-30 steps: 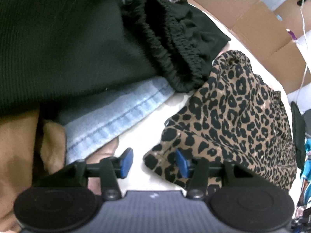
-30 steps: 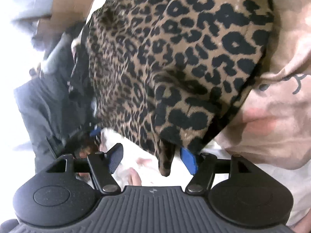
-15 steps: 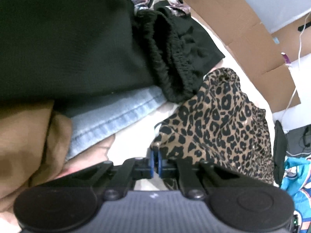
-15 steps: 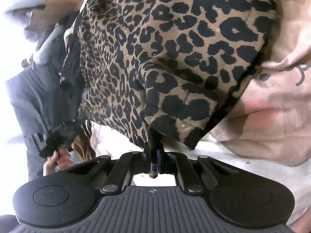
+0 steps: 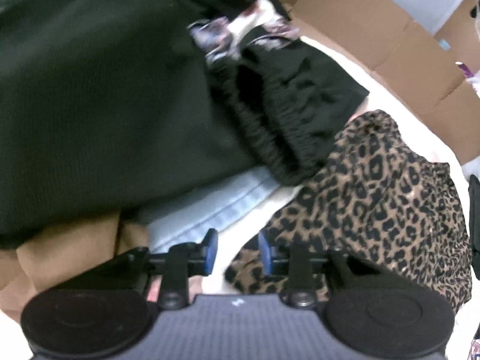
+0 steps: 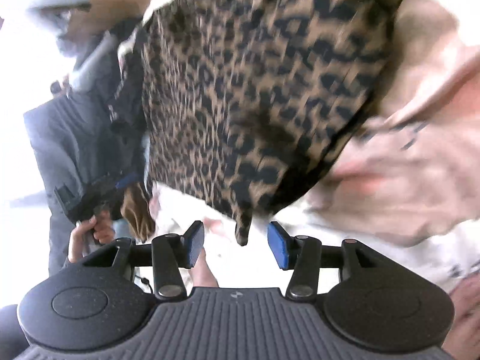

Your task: Fold clothes

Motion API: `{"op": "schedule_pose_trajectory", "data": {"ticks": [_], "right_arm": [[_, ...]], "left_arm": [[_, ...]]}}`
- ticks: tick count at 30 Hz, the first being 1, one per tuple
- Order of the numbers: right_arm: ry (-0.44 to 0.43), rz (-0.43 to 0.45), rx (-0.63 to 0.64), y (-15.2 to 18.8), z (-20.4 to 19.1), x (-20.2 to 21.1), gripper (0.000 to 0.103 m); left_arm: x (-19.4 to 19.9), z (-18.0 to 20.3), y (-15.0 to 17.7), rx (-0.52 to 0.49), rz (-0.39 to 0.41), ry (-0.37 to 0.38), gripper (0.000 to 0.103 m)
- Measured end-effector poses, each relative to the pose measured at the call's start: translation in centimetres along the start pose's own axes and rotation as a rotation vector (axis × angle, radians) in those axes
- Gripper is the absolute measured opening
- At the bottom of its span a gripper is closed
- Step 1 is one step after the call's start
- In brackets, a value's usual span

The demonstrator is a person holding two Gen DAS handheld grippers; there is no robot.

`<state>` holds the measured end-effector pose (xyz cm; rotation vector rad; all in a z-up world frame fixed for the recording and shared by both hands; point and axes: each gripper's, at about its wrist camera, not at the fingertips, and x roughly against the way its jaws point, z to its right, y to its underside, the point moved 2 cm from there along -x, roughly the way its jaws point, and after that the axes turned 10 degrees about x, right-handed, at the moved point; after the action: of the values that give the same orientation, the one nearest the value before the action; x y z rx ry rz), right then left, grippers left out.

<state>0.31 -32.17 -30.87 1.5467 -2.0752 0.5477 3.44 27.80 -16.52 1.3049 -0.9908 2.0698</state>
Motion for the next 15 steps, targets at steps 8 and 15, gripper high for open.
{"op": "schedule_pose_trajectory", "data": {"ticks": [8,15], "right_arm": [[0.086,0.216,-0.028,-3.3,3.3,6.4,0.05],[0.182,0.323,0.018,-5.0,5.3,9.8,0.05]], "left_arm": [[-0.3,6.3,1.8,-0.092,-0.079,0.101,0.041],[-0.9,11.3,4.1,-0.149,-0.158,0.138,0.048]]}}
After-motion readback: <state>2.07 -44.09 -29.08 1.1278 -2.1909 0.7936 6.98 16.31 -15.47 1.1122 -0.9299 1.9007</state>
